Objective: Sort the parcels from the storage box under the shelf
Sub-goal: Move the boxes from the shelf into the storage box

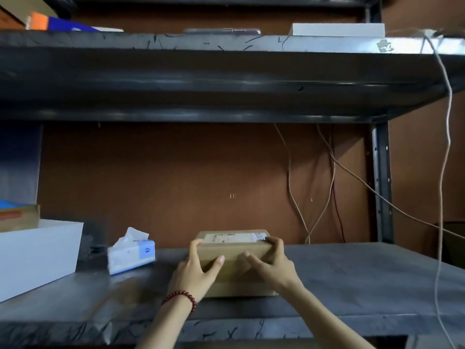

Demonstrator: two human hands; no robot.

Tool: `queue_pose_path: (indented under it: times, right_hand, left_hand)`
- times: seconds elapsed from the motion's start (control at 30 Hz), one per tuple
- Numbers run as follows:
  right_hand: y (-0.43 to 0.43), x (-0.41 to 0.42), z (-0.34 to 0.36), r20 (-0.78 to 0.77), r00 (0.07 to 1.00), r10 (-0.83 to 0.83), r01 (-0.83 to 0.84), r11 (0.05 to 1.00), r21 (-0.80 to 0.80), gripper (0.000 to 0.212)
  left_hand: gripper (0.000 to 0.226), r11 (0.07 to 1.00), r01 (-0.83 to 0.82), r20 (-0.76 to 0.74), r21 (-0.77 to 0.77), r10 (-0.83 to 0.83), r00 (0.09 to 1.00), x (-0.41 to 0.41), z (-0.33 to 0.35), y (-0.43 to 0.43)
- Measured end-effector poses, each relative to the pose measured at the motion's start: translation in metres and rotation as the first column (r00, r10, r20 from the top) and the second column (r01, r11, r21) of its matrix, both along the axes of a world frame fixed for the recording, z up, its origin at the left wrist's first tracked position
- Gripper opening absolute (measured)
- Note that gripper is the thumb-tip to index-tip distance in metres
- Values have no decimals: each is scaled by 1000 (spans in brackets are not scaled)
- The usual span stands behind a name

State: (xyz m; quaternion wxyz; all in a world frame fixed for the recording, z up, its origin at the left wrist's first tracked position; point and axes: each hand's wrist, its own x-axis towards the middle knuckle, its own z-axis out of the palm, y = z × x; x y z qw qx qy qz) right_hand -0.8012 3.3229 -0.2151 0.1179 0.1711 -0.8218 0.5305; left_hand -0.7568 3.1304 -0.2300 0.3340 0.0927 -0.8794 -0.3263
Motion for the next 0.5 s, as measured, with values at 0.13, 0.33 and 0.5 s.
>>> queue_pose_path:
  times: [0.13,0.33,0.5]
  right_hand:
    - [7,23,12,-97,995,-19,9,995,-102,68]
    - [26,75,20,-201,979,-33,-8,979,-202,61]
    - [52,143,-13,-311,950,22,-104,963,-249,61]
  left_hand:
    - [56,999,38,-100,7,-37,994,19,16,10]
    - [57,999,41,-185,9,-38,982,74,26,34]
    - [54,988,148,-366,39,-123,923,149,-11,62]
